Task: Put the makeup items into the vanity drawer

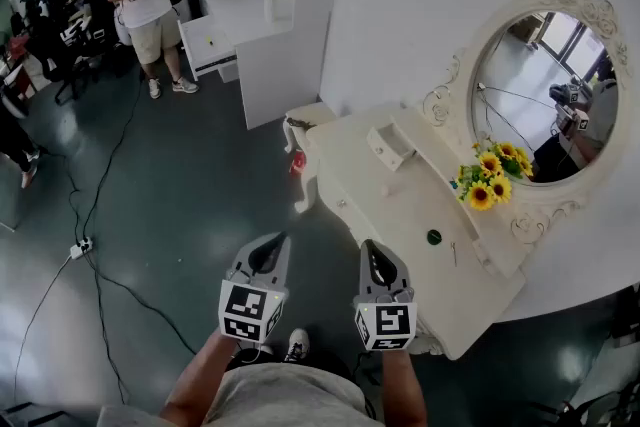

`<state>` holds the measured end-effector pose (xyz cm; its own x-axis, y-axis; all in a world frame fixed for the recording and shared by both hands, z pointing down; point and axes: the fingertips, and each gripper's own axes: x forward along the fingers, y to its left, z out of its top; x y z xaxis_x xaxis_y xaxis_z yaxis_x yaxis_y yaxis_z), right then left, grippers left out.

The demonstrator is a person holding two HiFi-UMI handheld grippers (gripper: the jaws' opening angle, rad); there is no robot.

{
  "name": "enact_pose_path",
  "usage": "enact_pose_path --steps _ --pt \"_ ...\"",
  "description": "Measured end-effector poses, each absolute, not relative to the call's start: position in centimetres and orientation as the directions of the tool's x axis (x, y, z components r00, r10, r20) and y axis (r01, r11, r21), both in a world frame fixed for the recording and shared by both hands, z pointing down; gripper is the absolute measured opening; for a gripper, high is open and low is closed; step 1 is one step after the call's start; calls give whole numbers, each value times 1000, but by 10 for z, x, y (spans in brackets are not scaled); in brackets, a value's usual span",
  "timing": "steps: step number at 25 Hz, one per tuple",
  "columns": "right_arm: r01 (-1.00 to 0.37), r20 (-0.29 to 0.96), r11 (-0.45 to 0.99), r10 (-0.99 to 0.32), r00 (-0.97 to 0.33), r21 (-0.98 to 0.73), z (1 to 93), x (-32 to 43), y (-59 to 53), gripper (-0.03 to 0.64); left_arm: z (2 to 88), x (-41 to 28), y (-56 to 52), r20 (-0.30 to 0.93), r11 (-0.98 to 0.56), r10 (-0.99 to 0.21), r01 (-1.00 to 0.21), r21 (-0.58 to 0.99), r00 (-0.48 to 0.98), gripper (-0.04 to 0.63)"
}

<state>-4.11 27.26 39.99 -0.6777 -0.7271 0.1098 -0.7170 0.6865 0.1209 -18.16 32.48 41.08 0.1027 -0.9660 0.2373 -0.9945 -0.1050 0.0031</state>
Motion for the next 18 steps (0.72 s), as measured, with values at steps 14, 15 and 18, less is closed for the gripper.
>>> enact_pose_path --steps 14,15,18 --pt "-737 106 667 -745 -659 106 404 -15 256 12 409 -159 306 231 -120 -966 -993 -3 116 0" --pt "-738 108 666 -746 -657 108 404 -14 254 14 409 -157 303 231 -123 -966 -992 -3 119 0" --pt "-747 113 655 -756 -645 113 405 -9 246 12 407 -154 291 228 -137 -964 -991 -2 133 0"
